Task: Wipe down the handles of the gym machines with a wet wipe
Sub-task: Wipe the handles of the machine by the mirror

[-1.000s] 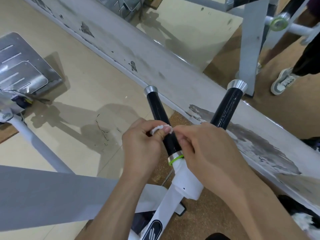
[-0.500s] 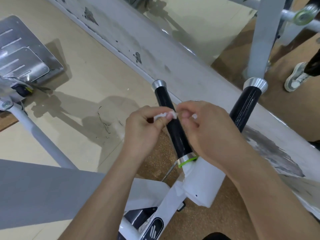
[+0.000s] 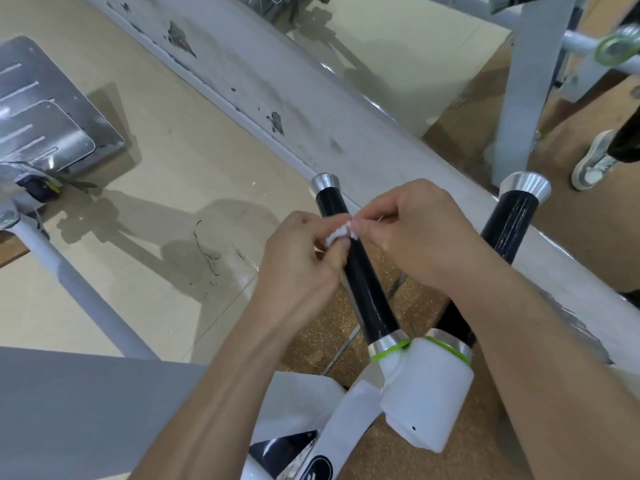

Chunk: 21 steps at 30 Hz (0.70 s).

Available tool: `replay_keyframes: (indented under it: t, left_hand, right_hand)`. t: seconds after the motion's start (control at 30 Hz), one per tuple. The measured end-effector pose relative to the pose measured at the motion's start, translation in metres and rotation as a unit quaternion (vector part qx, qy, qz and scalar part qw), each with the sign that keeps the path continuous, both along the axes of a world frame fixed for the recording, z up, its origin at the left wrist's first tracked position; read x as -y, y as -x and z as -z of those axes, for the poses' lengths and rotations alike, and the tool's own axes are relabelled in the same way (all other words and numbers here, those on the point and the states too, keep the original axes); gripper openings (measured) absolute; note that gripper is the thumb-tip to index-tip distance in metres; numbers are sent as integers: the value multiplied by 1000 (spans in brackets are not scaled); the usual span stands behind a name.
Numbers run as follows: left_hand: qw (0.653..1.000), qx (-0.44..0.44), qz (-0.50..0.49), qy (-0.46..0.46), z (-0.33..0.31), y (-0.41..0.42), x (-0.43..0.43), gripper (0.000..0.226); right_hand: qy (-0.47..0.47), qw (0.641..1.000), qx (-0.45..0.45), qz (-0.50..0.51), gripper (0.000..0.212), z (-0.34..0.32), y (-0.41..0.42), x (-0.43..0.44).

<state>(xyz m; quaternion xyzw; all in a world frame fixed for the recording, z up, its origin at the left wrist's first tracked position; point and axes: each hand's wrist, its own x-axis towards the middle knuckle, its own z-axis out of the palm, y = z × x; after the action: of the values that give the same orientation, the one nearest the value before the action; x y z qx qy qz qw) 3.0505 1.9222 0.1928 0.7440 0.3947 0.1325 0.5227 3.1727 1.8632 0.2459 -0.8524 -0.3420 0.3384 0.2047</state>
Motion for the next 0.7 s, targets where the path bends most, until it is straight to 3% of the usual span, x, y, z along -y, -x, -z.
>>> replay_keyframes:
  t: [0.07,0.27,0.47,0.7]
  left_hand:
    - [999,9,23,28,-2,8,0,21]
    - [981,58,-110,148,12,-7,-17,17]
    - [984,31,-159,69,19,-32,-34,28]
    - [979,1,-203,12,30,-49,-49,7]
  right_hand:
    - [22,999,-15,-19,7,1,-6,-6]
    - [-8,999,-33,3,14,19,-11,-17]
    - [-55,997,1,53,16,34,-14,-27]
    - [-34,998,-2,54,36,32,-7,-30]
